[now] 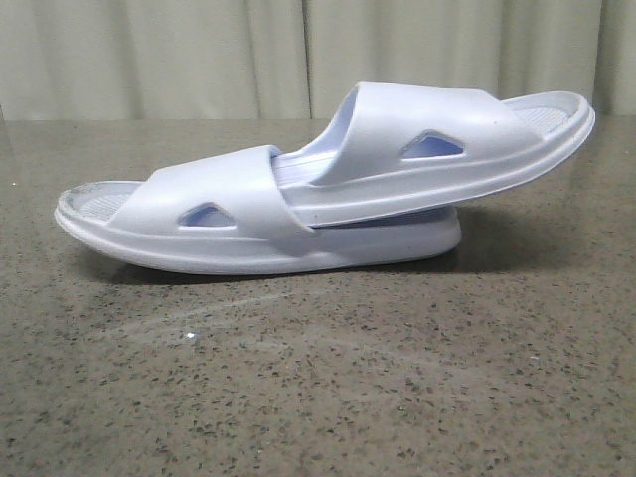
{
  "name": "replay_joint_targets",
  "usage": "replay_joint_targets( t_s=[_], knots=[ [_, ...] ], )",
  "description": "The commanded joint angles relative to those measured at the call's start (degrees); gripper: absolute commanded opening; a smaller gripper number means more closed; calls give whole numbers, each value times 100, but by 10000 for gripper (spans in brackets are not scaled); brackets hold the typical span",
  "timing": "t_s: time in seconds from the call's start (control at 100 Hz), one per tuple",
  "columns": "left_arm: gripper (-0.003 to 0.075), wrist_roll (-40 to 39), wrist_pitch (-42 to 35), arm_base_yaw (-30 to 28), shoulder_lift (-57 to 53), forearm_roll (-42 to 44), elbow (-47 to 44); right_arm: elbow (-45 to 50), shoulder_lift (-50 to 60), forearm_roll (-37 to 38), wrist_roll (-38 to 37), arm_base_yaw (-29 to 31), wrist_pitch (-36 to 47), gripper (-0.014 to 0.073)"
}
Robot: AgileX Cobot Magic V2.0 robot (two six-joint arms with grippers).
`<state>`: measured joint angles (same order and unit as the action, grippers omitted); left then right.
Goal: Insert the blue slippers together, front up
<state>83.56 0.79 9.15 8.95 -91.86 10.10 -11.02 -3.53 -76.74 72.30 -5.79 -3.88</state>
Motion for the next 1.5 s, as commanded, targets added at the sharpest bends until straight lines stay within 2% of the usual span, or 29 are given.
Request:
replay_joint_targets(
  t_s=[0.0, 0.53, 0.65, 0.7, 0.74, 0.77, 0.89, 0.93, 0.96, 1.04, 1.17, 1.36, 1.49],
  knots=[
    [16, 5, 75, 38, 55, -45, 168, -146, -68, -52, 69, -14, 42, -107],
    [16, 5, -79, 64, 46, -34, 168, -146, -68, -52, 69, -14, 42, -107],
    [16, -33, -181, 64, -110, 743, 168, -146, -68, -52, 69, -14, 42, -107],
    [16, -436, -79, 64, -169, 1356, 168, -146, -68, -52, 69, -14, 42, -107],
    [16, -1121, -29, 64, -229, 1990, 168, -146, -68, -52, 69, -14, 42, -107],
    [16, -1694, 29, 64, -262, 2773, 168, -146, -68, -52, 69, -14, 42, -107],
    [16, -4883, 323, 64, -393, 5829, 76, -146, -68, -52, 69, -14, 42, -107],
    [16, -5728, 437, 64, -439, 6798, 16, -146, -68, -52, 69, -14, 42, -107],
    [16, -6467, 477, 64, -470, 7322, -51, -146, -68, -52, 69, -14, 42, -107],
    [16, -7515, 496, 64, -555, 8238, -236, -146, -68, -52, 69, -14, 42, -107],
    [16, -7786, 408, 64, -648, 8537, -524, -146, -68, -52, 69, -14, 42, -107],
    [16, -7796, -349, 64, -827, 8752, -935, -146, -68, -52, 69, -14, 42, -107],
    [16, -7796, -315, 64, -1099, 8766, -1076, -146, -68, -52, 69, -14, 42, -107]
  ],
)
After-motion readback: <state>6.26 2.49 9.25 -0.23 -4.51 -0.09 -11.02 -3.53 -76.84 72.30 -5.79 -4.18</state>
